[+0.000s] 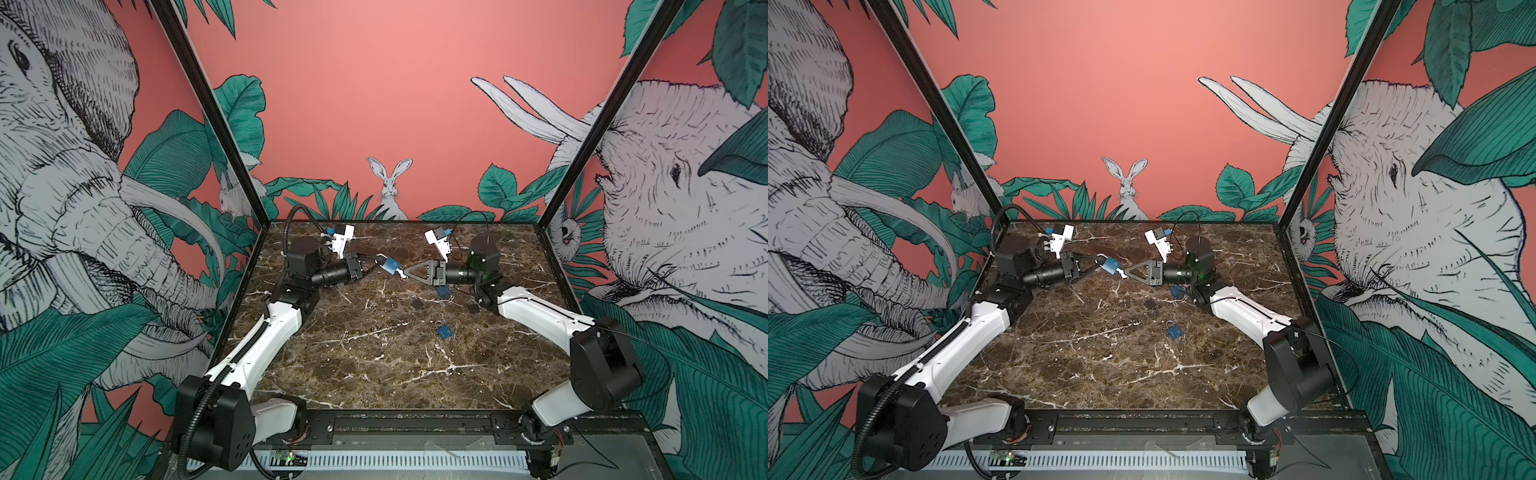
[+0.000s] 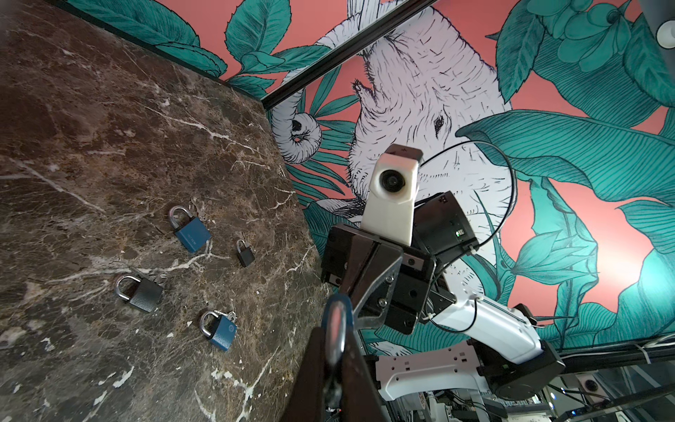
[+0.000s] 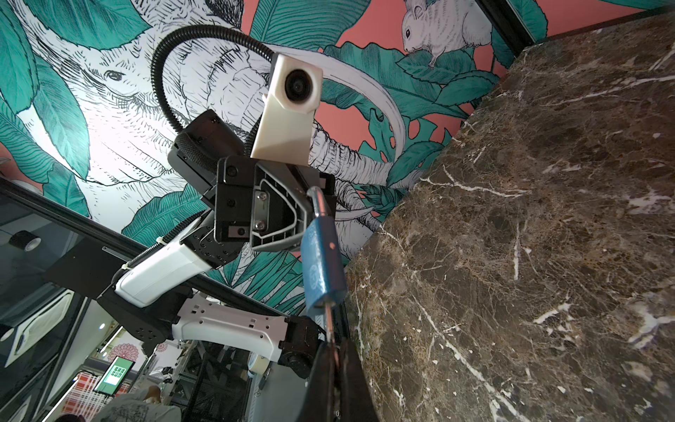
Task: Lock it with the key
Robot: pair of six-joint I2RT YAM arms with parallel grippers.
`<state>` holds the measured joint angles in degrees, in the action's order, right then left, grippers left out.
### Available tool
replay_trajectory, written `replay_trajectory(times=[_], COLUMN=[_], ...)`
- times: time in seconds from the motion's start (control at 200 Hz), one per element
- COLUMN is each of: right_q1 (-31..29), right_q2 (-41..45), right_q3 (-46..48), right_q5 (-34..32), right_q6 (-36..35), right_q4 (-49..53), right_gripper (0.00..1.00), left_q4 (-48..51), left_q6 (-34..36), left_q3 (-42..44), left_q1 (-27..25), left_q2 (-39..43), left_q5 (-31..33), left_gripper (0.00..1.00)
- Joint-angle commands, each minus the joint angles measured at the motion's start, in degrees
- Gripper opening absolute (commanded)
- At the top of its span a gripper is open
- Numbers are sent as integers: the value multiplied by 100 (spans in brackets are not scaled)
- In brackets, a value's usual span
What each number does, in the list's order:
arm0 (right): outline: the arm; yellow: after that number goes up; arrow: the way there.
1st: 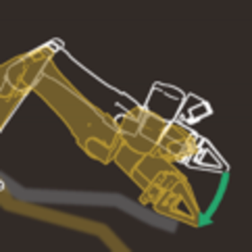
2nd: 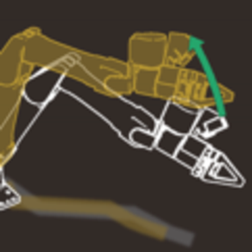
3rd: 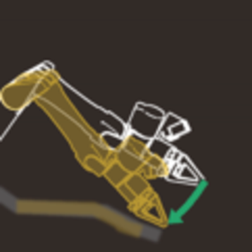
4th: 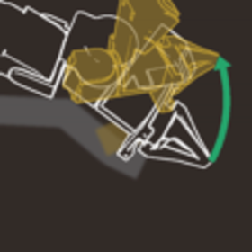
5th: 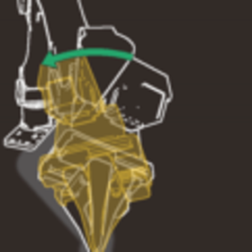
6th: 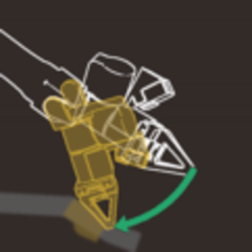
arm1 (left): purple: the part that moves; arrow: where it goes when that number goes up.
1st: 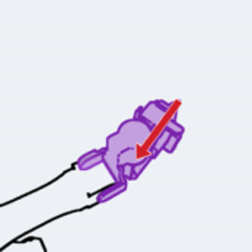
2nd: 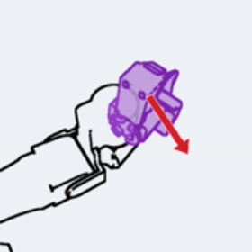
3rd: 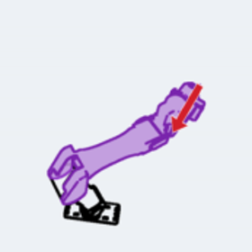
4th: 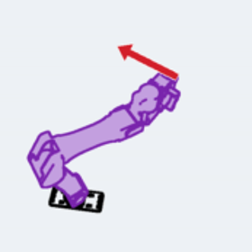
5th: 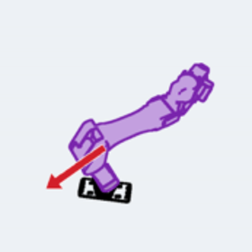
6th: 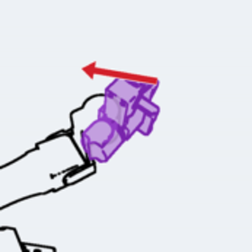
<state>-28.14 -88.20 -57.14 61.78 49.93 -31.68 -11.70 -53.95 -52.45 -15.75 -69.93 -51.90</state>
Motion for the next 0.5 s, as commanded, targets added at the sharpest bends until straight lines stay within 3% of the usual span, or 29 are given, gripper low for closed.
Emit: replay_trajectory(times=[0.0, 0.28, 0.495], right_q1=[142, 314, 345], right_q2=[200, 368, 817], right_q3=[114, 355, 257], right_q5=[106, -28, -592], right_q6=[61, -217, -1361], right_q4=[-180, 196, 1833], right_gripper=[0, 0, 0], left_q4=[-446, 3, 2366], left_q6=[-102, 198, 1749], left_q3=[-73, -68, -383], left_q1=[194, 335, 294], left_q2=[316, 422, 429], left_q5=[24, -16, 85], left_gripper=[0, 0, 0])
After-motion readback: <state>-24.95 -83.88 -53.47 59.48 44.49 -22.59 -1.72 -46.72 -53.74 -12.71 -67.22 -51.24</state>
